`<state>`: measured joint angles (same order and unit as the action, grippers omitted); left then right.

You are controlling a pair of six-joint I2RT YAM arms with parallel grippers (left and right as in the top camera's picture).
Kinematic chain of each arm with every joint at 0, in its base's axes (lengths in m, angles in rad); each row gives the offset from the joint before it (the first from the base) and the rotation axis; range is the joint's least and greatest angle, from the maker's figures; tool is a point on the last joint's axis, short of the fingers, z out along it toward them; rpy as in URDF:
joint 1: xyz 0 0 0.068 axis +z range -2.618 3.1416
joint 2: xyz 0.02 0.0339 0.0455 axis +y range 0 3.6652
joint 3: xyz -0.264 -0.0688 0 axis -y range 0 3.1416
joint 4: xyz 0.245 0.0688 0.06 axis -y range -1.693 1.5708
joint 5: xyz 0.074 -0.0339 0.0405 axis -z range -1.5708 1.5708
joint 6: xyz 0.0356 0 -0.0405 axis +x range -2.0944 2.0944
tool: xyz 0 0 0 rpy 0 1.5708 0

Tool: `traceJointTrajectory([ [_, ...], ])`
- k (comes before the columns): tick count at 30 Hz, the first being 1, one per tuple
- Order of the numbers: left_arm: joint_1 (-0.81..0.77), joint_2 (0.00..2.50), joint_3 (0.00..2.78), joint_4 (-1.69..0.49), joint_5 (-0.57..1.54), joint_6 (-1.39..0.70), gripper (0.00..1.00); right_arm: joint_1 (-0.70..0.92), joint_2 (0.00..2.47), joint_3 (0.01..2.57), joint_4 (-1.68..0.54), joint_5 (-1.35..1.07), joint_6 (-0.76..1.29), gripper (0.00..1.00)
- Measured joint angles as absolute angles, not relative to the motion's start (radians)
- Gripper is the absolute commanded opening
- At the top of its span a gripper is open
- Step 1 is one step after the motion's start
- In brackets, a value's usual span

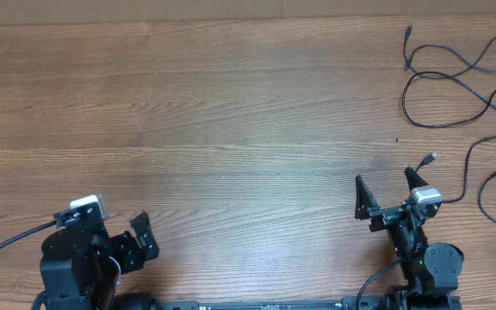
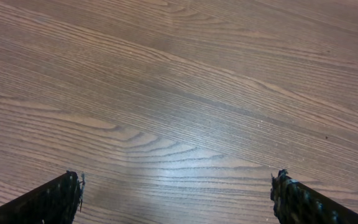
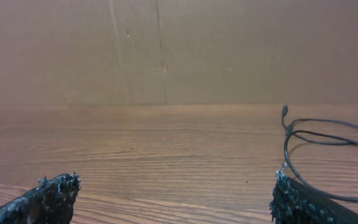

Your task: Untangle cables

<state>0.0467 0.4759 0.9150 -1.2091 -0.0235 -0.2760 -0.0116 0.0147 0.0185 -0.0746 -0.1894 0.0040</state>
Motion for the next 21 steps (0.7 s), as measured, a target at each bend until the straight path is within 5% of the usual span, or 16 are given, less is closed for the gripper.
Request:
traceJointTrajectory([
  [21,0.047,0.476,0.915,-1.209,-0.023,-0.276,1.0,-0.012,0.015,0.019,-0.076,-0.176,-0.049,1.0],
])
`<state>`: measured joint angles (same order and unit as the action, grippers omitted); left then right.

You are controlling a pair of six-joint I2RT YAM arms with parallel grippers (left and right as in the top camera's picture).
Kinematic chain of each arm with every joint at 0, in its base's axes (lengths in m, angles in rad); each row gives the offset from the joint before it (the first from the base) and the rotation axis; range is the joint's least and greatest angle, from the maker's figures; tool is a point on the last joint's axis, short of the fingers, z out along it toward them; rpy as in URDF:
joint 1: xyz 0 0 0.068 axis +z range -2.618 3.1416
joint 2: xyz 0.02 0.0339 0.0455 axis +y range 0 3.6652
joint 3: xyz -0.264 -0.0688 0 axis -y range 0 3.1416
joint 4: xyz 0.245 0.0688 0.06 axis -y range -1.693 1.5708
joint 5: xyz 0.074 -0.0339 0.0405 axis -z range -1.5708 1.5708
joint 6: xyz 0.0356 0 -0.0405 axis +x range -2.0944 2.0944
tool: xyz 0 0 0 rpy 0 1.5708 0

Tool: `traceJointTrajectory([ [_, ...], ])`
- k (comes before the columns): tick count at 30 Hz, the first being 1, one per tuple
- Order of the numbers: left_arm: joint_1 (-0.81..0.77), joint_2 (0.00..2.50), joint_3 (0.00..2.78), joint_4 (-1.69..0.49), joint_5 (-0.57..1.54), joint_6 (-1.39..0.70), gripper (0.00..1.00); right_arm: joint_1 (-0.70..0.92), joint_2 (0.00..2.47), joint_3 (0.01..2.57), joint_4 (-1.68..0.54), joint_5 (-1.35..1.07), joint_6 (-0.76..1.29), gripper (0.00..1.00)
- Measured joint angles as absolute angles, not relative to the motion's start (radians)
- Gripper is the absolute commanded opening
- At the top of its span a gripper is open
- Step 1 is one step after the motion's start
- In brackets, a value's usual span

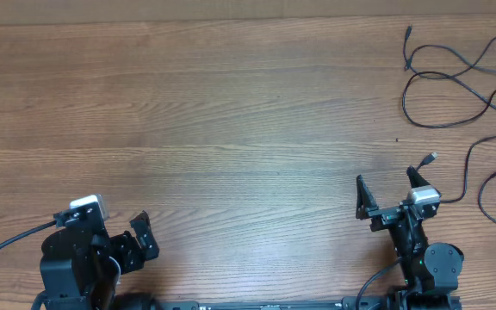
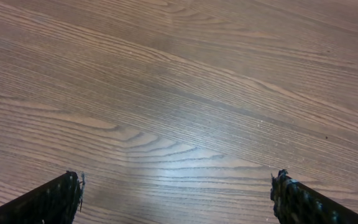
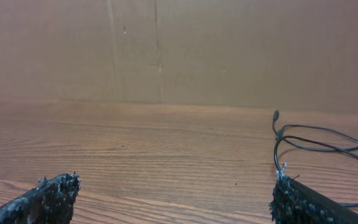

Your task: Untangle cables

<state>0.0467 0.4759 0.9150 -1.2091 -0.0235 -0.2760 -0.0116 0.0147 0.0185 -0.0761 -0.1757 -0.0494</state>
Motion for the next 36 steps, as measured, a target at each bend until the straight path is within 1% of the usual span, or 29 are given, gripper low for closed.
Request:
traceJointTrajectory([
  [36,0.047,0.476,0.915,-1.209,-0.023,-0.276,1.0,-0.011,0.015,0.019,-0.078,-0.155,-0.049,1.0],
])
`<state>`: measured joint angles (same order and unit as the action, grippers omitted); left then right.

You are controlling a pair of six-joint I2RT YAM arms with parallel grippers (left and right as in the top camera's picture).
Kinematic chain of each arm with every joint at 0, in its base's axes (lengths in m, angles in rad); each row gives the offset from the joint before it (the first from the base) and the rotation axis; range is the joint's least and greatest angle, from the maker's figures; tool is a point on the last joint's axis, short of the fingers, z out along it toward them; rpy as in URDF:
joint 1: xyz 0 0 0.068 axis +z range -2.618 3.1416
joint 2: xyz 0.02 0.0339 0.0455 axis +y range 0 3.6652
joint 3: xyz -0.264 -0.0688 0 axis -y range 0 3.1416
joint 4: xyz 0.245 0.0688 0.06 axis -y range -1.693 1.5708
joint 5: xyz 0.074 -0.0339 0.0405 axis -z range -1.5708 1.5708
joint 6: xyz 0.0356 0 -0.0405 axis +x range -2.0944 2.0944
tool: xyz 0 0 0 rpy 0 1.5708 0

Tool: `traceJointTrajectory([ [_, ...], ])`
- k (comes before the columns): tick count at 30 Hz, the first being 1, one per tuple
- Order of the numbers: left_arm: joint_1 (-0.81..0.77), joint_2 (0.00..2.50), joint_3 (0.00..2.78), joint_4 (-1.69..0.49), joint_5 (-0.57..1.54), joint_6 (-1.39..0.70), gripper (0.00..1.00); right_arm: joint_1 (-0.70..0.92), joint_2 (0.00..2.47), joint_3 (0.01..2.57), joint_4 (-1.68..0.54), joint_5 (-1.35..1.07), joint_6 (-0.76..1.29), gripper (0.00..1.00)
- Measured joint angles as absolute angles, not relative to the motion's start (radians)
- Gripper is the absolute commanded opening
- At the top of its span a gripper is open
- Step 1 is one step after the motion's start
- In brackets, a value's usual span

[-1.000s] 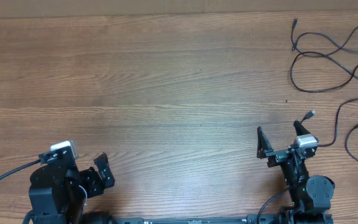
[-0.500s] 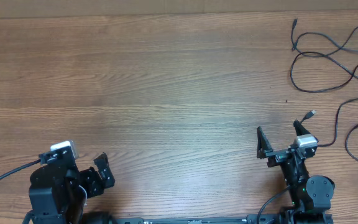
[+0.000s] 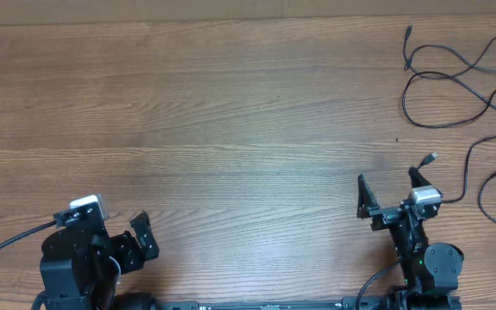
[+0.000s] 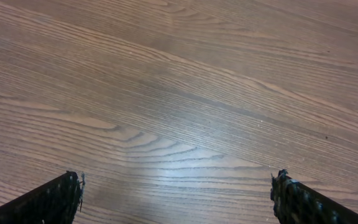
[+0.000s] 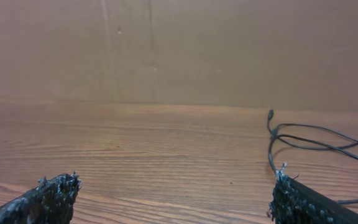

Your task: Untangle cables

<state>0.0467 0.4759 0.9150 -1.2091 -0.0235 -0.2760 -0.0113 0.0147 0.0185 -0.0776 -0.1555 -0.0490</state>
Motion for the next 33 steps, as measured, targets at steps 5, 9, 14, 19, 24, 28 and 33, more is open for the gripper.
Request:
traceJointTrajectory([
  [5,0.047,0.476,0.915,-1.209,-0.023,-0.276,1.0,-0.011,0.015,0.019,-0.083,-0.122,-0.049,1.0],
  [9,0.047,0.476,0.915,-1.209,-0.023,-0.276,0.99,-0.012,0.015,0.019,-0.083,-0.114,-0.049,1.0],
  [14,0.047,0.476,0.915,-1.209,-0.023,-0.276,1.0,-0.012,0.015,0.019,-0.084,-0.104,-0.049,1.0],
  [19,0.047,0.476,0.915,-1.209,-0.023,-0.276,1.0,-0.012,0.015,0.019,-0.083,-0.102,-0.049,1.0],
  [24,0.047,0.476,0.915,-1.209,-0.023,-0.276,1.0,-0.012,0.015,0.019,-0.083,-0.1,-0.049,1.0],
  [28,0.047,0.476,0.915,-1.209,-0.023,-0.276,0.99,-0.012,0.015,0.019,-0.083,-0.1,-0.049,1.0],
  [33,0.047,0.476,0.915,-1.209,-0.023,-0.276,1.0,-0.011,0.015,0.019,-0.082,-0.099,-0.049,1.0],
])
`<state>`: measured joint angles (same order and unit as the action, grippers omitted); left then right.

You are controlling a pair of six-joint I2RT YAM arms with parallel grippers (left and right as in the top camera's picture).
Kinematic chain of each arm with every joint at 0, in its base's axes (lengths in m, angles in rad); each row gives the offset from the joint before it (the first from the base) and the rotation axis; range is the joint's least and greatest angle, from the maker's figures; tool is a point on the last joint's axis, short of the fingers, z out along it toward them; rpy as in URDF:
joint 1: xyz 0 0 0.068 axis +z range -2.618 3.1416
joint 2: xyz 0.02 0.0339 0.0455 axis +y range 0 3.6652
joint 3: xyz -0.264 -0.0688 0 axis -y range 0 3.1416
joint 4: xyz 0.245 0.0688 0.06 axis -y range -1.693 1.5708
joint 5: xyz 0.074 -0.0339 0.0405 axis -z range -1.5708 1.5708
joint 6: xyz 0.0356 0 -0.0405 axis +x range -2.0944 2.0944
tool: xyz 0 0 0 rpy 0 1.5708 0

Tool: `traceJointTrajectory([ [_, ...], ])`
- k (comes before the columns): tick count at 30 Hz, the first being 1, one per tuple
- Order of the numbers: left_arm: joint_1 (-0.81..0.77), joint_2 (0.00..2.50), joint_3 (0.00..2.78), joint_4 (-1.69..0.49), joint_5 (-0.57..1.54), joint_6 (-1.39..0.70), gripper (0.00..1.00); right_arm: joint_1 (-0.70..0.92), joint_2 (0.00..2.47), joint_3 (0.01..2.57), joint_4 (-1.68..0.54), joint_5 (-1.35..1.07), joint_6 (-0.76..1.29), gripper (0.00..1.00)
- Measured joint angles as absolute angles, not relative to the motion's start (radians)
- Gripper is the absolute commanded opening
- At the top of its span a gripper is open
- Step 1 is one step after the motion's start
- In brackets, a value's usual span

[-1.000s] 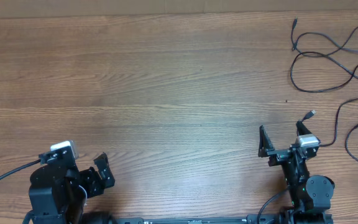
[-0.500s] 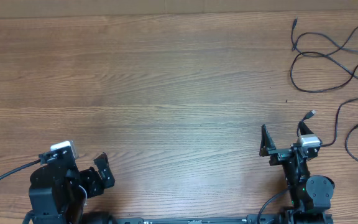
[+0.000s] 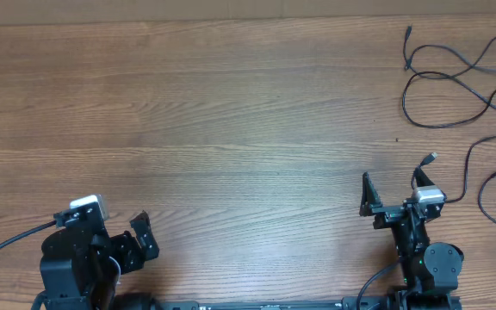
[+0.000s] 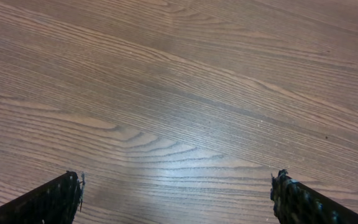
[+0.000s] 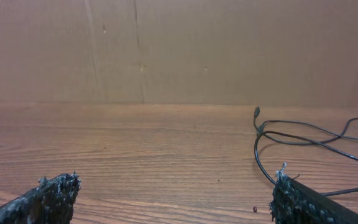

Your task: Untangle cables

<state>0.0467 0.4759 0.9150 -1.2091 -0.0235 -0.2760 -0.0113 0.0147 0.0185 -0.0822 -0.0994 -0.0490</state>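
Note:
Thin black cables (image 3: 455, 73) lie looped over one another at the table's far right corner, also seen as cables (image 5: 303, 138) in the right wrist view. A further cable end with a metal plug (image 3: 430, 158) lies just beyond my right gripper (image 3: 393, 191), which stands open near the front edge, nothing between its fingers. My left gripper (image 3: 123, 234) sits open at the front left over bare wood, far from the cables; its fingertips (image 4: 64, 190) frame only table.
A brown cardboard wall (image 5: 179, 50) runs along the table's far edge. The wooden tabletop (image 3: 231, 129) spreads between the two arms. More cable (image 3: 489, 198) runs off the right edge.
My right gripper has turned slightly to the right; the cables sit further left in its wrist view. The left arm and the cables have not moved.
Both grippers stood open near the front edge throughout. Over the moments my right gripper has swung a little at a time toward the right, bringing the cable loops nearer the middle of its view. The left arm stayed still.

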Motion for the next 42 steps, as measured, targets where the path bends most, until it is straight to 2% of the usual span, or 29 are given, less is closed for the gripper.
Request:
traceJointTrajectory([
  [35,0.047,0.476,0.915,-1.209,-0.023,-0.276,1.0,-0.011,0.015,0.019,-0.082,-0.099,-0.049,1.0],
  [42,0.008,0.476,0.915,-1.102,-0.026,-0.273,0.99,-0.012,0.015,0.019,-0.083,-0.099,-0.049,1.0],
])
